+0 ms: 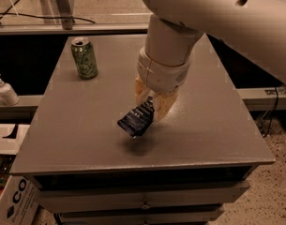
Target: Pick rxbar blueberry
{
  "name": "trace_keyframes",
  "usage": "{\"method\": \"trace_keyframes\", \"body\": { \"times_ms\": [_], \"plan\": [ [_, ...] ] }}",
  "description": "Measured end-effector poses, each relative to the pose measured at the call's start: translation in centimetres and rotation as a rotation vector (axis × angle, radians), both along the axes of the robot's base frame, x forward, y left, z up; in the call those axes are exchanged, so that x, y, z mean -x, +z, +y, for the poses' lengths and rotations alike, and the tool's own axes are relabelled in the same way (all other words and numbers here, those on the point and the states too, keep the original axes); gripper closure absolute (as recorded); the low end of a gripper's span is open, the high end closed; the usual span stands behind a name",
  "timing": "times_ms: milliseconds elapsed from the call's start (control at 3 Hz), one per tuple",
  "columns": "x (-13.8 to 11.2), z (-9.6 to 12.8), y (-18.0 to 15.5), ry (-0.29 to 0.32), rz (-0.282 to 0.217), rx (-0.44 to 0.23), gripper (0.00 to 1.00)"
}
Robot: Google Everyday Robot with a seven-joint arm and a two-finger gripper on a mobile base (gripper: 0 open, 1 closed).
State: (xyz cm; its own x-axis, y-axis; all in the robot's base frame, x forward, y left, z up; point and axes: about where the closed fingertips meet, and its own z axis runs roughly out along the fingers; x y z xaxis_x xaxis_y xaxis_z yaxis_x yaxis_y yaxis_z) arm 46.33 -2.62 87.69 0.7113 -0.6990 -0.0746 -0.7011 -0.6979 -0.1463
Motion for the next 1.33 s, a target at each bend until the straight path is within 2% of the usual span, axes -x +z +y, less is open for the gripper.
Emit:
{"method": "trace_keyframes", "body": {
  "times_ms": [333, 1000, 1333],
  "plan": [
    [-1.5, -1.0, 2.5, -0.069, -0.03, -0.066, 1.0],
    [-4.9, -5.2, 7.5, -0.237, -0.044, -0.231, 1.0],
    [-4.9, -5.2, 7.5, -0.237, -0.044, -0.231, 1.0]
  ]
}}
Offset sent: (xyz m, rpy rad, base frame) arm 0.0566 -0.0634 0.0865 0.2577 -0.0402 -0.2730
